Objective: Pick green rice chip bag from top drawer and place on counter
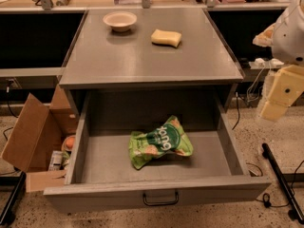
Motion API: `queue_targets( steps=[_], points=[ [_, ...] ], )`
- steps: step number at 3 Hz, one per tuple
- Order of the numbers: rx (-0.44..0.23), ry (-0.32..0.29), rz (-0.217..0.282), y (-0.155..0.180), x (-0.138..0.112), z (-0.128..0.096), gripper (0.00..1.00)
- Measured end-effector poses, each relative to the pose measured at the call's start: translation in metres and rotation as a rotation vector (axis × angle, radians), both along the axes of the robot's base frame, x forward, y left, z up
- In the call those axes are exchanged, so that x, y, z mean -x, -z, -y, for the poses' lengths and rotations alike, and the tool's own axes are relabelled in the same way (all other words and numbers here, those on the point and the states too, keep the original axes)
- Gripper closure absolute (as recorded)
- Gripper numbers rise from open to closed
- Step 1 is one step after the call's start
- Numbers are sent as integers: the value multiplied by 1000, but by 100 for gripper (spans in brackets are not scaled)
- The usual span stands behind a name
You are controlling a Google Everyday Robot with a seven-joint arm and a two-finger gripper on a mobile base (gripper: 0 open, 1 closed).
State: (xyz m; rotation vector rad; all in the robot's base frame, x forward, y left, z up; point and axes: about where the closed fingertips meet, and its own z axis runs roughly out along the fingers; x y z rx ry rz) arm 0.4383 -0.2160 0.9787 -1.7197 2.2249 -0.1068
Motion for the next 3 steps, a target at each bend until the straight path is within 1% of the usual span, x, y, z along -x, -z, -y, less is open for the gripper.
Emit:
queue_targets(
  steps=[1,2,3],
  points=[
    [0,0,0,0,0,0,0],
    [-17,-68,-15,15,-6,-17,0],
    [-48,-189,-58,52,-11,-51,0]
  ],
)
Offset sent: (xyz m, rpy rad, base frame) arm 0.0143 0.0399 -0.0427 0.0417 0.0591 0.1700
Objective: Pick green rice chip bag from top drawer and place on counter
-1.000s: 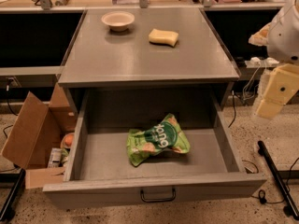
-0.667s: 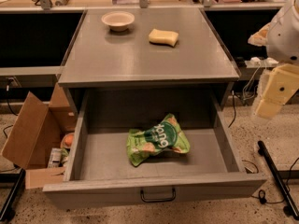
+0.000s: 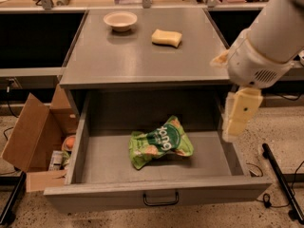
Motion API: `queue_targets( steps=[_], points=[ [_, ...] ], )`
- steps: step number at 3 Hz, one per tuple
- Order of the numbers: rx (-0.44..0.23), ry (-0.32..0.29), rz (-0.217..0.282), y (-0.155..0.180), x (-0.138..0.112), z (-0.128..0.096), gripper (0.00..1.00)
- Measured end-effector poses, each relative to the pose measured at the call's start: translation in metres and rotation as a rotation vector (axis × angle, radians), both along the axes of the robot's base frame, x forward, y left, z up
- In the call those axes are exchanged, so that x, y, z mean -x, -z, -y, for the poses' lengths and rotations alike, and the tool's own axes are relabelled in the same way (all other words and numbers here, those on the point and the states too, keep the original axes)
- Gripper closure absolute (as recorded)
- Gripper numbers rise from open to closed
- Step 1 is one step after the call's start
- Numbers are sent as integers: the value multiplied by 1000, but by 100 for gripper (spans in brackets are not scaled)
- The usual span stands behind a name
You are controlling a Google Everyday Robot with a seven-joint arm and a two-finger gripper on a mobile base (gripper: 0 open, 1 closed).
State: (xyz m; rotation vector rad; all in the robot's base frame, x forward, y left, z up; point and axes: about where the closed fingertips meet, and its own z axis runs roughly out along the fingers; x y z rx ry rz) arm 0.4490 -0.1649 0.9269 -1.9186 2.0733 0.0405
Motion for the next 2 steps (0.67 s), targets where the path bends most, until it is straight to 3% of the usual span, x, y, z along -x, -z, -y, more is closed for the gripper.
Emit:
queue_targets(
  steps=[1,2],
  points=[
    [-30,-124,-84,61,6,-40,0],
    [-42,-177,-177,129,13,-63,0]
  ],
)
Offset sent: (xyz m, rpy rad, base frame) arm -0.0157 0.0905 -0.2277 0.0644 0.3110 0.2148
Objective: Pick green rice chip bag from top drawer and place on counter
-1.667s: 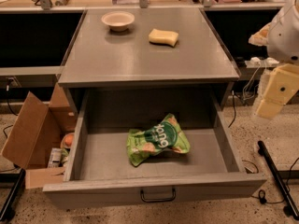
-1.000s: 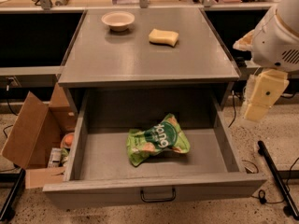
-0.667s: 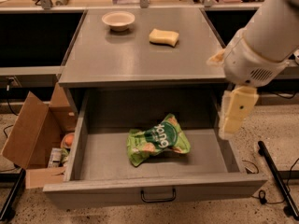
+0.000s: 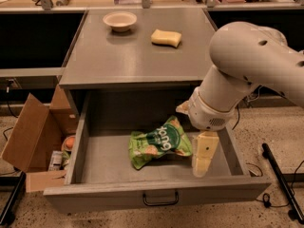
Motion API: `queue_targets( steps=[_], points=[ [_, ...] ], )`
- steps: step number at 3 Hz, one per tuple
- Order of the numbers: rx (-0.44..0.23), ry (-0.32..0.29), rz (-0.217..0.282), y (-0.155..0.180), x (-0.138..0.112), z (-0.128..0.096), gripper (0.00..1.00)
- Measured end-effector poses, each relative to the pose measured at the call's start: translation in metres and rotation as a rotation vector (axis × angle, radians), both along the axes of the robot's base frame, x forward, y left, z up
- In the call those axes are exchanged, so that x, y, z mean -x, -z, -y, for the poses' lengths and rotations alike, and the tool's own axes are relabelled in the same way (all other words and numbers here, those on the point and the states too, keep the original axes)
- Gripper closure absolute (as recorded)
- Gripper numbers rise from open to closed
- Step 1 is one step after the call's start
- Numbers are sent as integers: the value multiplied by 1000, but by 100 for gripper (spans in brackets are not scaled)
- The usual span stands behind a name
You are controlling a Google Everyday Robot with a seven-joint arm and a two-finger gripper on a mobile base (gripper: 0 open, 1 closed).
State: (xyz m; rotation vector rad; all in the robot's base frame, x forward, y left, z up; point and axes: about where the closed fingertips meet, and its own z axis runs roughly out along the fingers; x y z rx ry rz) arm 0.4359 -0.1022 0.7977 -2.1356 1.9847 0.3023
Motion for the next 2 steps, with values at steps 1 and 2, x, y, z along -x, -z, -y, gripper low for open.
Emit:
queue_targets(
  steps=[1,2],
  points=[
    [0,0,0,0,0,0,0],
    [31,-70,57,20,-32,-17,0]
  ],
)
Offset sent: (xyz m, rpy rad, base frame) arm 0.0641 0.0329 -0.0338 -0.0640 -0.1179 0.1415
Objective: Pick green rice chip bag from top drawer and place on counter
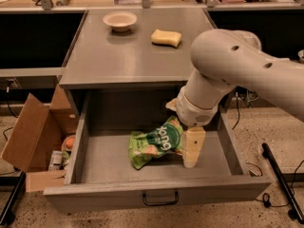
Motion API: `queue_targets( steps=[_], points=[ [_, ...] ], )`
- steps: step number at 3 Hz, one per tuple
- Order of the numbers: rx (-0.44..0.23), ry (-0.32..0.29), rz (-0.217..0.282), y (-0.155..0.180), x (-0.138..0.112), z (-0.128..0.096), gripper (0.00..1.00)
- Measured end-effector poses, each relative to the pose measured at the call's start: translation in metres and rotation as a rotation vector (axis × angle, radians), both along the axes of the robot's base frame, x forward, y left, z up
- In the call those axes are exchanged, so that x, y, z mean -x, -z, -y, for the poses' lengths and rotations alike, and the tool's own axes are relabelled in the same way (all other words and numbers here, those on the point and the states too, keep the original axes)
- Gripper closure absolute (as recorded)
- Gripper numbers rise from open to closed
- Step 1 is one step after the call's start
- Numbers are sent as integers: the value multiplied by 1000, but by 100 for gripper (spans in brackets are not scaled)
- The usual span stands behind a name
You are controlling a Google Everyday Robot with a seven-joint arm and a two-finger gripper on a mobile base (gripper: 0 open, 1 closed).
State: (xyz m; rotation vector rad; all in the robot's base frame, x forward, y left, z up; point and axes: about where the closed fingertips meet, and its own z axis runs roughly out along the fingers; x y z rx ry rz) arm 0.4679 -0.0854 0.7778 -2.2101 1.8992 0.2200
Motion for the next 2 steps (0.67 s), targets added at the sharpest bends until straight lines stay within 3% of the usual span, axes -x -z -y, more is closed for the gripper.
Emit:
queue_targets(
  steps=[1,2],
  points=[
    [16,-43,38,20,-26,-12,0],
    [25,-68,39,70,-54,-16,0]
  ],
)
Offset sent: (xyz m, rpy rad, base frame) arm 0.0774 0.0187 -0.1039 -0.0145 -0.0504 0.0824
